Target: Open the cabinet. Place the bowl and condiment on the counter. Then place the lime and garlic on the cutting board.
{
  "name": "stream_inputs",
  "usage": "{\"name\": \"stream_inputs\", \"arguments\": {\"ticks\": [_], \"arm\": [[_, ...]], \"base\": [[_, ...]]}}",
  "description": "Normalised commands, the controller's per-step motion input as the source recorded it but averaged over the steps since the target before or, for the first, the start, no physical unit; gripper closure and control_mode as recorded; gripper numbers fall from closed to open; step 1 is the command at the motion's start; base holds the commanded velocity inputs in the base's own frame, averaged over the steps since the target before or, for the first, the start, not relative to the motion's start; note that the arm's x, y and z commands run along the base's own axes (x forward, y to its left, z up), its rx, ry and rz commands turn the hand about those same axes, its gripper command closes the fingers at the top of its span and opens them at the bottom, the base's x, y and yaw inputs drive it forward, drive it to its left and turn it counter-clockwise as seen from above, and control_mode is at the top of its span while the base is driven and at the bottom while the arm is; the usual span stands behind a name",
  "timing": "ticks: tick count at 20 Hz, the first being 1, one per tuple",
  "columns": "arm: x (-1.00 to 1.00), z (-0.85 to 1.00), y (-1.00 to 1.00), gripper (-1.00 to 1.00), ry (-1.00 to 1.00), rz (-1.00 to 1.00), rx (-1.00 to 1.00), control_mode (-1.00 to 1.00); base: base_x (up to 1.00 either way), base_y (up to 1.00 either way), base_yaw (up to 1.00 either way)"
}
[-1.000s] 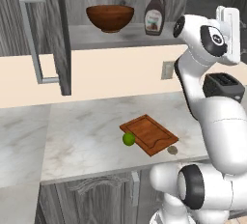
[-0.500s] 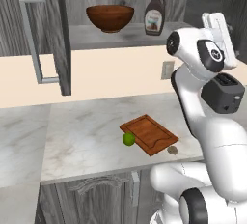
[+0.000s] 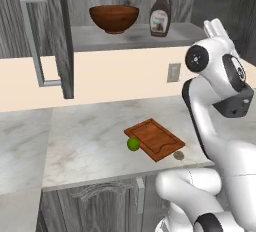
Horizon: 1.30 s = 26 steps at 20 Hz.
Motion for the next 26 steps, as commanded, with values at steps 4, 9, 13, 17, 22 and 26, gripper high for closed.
{"name": "stream_inputs", "arguments": {"ticks": [4, 9, 13, 17, 22, 26], "arm": [[-0.03, 0.0, 0.04, -1.0, 0.09, 0.21, 0.14, -1.0], [0.0, 0.03, 0.27, -1.0, 0.19, 0.32, 0.17, -1.0], [0.0, 0.01, 0.73, -1.0, 0.03, 0.24, 0.1, -1.0], [0.0, 0.01, 0.64, -1.0, 0.0, 0.2, 0.07, -1.0], [0.0, 0.06, 0.18, -1.0, 0.0, 0.31, 0.01, -1.0], [0.04, 0.21, -0.02, -1.0, -0.13, 0.35, 0.01, -1.0]], "base": [[0.0, 0.0, 0.0], [0.0, 0.0, 0.0], [0.0, 0.0, 0.0], [0.0, 0.0, 0.0], [0.0, 0.0, 0.0], [0.0, 0.0, 0.0]]}}
